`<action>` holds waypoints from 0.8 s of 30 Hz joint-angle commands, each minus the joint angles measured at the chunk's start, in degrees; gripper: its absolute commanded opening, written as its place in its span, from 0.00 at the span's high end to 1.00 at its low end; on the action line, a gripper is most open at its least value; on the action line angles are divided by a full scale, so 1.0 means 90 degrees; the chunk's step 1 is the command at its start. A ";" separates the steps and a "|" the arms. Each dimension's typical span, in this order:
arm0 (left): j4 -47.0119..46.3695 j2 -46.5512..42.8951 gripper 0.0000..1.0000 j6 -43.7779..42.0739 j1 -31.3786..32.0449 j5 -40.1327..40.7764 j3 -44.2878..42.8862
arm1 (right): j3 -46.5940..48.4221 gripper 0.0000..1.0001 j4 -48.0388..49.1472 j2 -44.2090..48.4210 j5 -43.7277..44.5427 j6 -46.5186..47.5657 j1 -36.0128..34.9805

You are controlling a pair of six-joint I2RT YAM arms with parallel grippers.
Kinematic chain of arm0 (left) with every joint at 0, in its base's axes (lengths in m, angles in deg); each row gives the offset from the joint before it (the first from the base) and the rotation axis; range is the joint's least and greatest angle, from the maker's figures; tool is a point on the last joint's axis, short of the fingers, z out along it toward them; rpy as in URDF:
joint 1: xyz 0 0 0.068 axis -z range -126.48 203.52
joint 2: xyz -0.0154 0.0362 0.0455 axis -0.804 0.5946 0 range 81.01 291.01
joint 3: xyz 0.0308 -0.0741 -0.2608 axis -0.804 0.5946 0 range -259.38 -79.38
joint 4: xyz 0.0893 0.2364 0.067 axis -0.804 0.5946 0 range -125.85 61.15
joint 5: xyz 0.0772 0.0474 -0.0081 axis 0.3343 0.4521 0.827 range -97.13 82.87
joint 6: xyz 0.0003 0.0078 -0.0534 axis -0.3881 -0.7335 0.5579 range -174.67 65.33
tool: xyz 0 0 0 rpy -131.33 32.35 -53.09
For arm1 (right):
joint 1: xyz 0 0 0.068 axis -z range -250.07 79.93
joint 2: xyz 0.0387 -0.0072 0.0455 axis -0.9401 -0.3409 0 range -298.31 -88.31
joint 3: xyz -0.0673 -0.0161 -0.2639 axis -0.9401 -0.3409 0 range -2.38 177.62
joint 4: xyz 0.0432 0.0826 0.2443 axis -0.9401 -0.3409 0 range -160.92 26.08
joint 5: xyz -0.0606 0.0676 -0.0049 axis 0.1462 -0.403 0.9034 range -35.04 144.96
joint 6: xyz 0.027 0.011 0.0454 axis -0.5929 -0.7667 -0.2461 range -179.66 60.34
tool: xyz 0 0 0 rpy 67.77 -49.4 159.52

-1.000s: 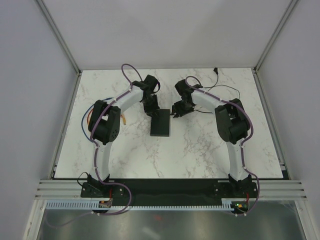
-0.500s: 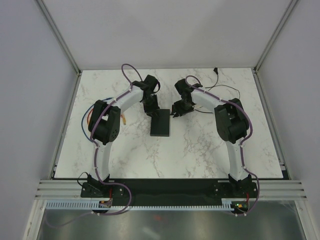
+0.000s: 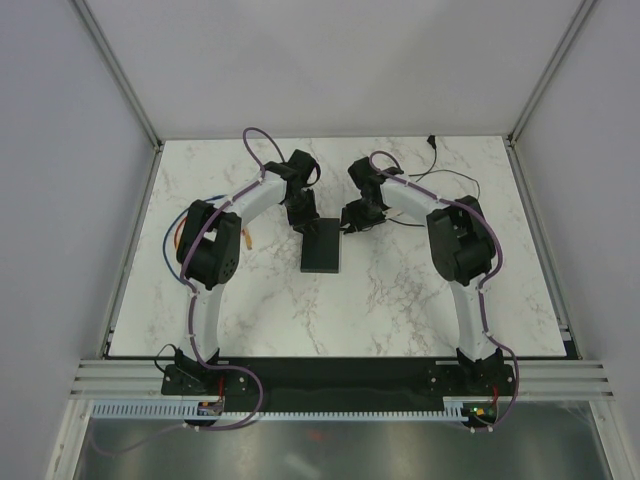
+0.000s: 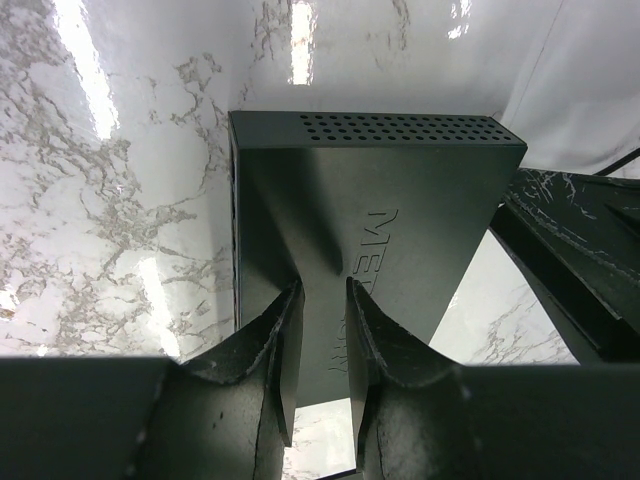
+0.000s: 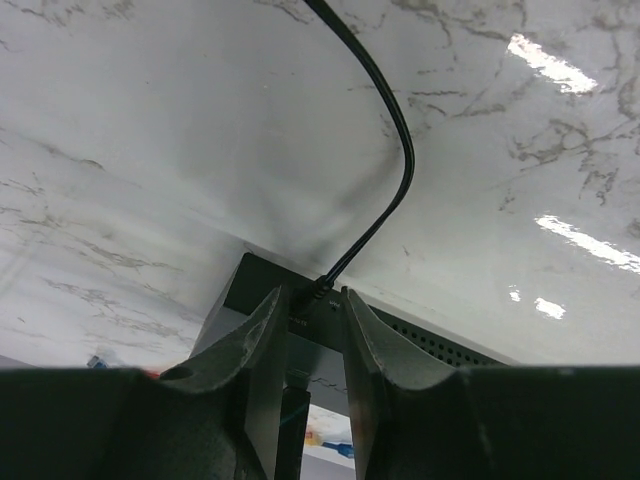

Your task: Pull the plug from the switch port

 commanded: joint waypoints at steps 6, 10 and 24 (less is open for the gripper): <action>0.0345 0.0157 0.68 -0.0149 0.0022 0.0341 0.0190 | 0.0132 0.65 0.0101 -0.0295 0.0029 -0.0246 -0.0020; 0.0344 0.0157 0.68 -0.0091 0.0022 0.0351 0.0248 | 0.0190 0.86 0.0111 -0.0344 0.0068 -0.0294 -0.0010; 0.0257 0.0245 0.68 0.0808 -0.0212 -0.0216 0.0775 | -0.1147 1.00 0.0901 0.0486 -0.0069 -0.1592 0.0009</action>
